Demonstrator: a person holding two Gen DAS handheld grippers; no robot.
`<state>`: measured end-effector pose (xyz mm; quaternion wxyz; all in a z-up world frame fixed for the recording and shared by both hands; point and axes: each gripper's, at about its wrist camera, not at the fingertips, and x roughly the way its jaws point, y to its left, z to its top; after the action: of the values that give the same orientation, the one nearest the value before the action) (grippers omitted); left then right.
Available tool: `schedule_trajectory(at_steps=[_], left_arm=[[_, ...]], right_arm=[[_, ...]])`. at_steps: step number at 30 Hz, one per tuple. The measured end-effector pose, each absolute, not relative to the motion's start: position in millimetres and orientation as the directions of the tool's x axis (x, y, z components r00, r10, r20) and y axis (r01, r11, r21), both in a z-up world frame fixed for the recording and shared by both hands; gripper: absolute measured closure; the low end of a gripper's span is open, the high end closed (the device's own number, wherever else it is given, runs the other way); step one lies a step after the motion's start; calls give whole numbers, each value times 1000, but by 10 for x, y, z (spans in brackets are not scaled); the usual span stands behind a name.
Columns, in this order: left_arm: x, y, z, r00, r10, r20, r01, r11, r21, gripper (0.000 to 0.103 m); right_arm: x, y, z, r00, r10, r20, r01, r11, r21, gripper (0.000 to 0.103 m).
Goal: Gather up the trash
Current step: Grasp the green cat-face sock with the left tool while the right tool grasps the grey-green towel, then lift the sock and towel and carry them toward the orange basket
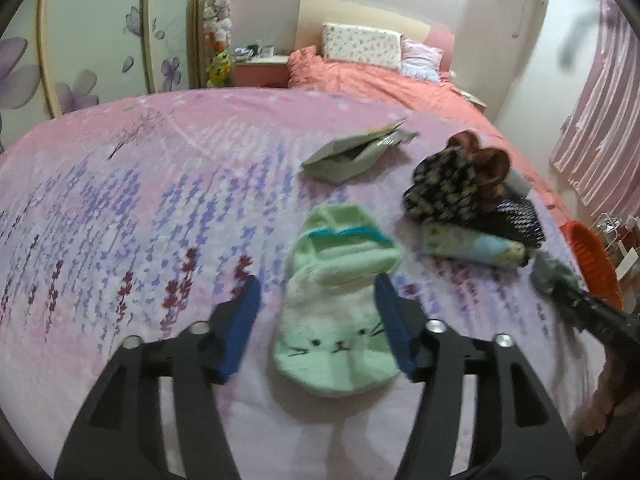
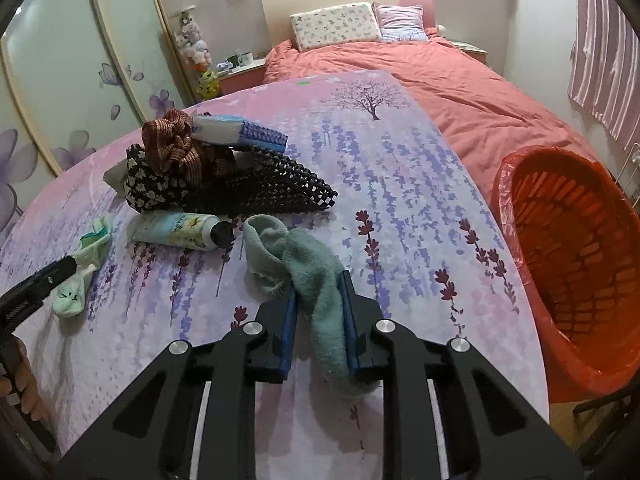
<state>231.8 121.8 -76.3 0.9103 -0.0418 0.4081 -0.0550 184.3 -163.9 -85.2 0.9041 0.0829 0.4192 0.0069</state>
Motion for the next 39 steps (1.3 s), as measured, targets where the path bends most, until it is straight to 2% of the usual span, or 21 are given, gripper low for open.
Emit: schedule_trajectory(at_steps=[2, 7, 11, 22, 27, 30, 34, 35, 37, 38, 39], left_arm=[[2345, 1117, -737, 667, -113, -736, 76, 994, -84, 31], [2509, 931, -793, 647, -65, -760, 93, 996, -6, 31], [2602, 854, -929, 606, -16, -795, 84, 996, 44, 36], [2592, 877, -958, 601, -35, -799, 68, 998, 7, 34], [2637, 990, -947, 599, -60, -798, 136, 990, 27, 33], [2663, 1061, -942, 594, -75, -801, 134, 991, 6, 35], [2696, 1094, -931, 594, -85, -800, 130, 992, -8, 39], [2709, 1084, -925, 596, -85, -798, 131, 991, -7, 42], [2714, 1034, -920, 608, -74, -791, 132, 991, 9, 56], [2714, 1006, -906, 615, -65, -786, 134, 991, 22, 66], [2717, 993, -888, 622, -71, -780, 141, 990, 22, 86]], right_arm=[[1839, -1649, -853, 648, 87, -756, 57, 985, 162, 82], [1842, -1663, -853, 648, 96, -755, 58, 983, 174, 82], [1841, -1667, -854, 648, 96, -755, 58, 983, 175, 82], [1846, -1688, -858, 649, 109, -753, 57, 980, 190, 82], [1844, -1721, -859, 650, 131, -748, 54, 975, 217, 82], [1838, -1782, -868, 654, 161, -739, 53, 965, 257, 82], [1842, -1712, -854, 653, 126, -747, 55, 976, 213, 80], [1844, -1697, -853, 653, 120, -748, 55, 977, 205, 80], [1847, -1685, -853, 654, 113, -748, 63, 977, 202, 82], [1844, -1684, -852, 656, 112, -746, 63, 977, 202, 84], [1840, -1685, -851, 657, 112, -745, 66, 977, 205, 89]])
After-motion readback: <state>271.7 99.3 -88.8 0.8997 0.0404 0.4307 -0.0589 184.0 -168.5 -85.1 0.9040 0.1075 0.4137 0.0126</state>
